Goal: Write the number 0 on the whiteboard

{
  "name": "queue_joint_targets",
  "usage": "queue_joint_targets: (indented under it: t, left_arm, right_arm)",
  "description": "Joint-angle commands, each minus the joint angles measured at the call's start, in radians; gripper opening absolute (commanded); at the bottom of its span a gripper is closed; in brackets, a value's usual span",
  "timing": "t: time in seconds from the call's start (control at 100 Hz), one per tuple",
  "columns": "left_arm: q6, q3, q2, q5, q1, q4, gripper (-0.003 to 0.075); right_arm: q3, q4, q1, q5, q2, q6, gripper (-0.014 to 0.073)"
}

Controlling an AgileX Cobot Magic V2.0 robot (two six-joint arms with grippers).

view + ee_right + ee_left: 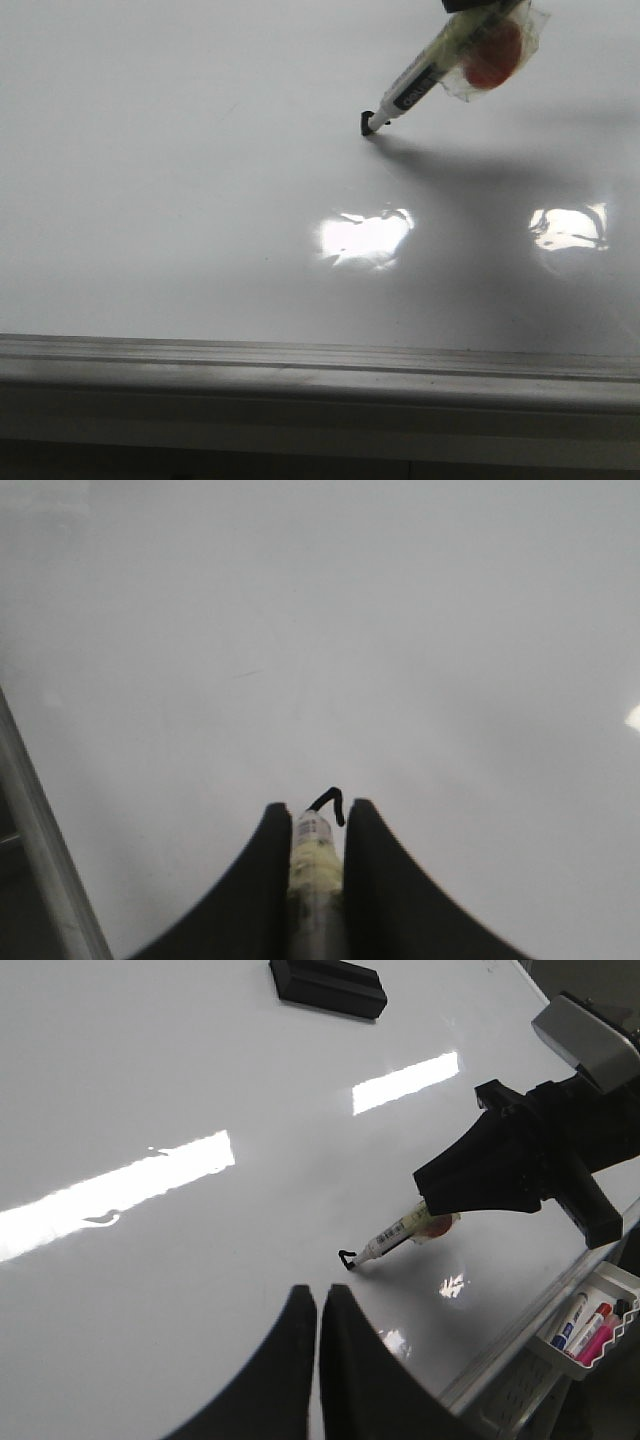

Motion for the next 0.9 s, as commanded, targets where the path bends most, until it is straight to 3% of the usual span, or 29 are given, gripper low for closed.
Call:
queue_joint_targets:
  t: [0.0, 0.61, 0.89]
  left_arm:
    - [-0.013, -0.024, 0.010, -0.068, -0.001, 0.012, -0.0020]
    - [-0.013, -0.024, 0.010, -0.068, -0.001, 0.012, -0.0020]
    - [-0.013, -0.024, 0.010, -0.068, -0.001, 0.012, -0.0020]
  right_arm:
    - [-0.017, -0.011, -0.003, 0.066, 0.005, -0.002, -0.0048]
    - [-0.017, -0.007, -0.008, 0.211, -0.020, 0.001, -0.0048]
    - [-0.017, -0.050, -0.140, 0.285, -0.083, 0.017, -0.0048]
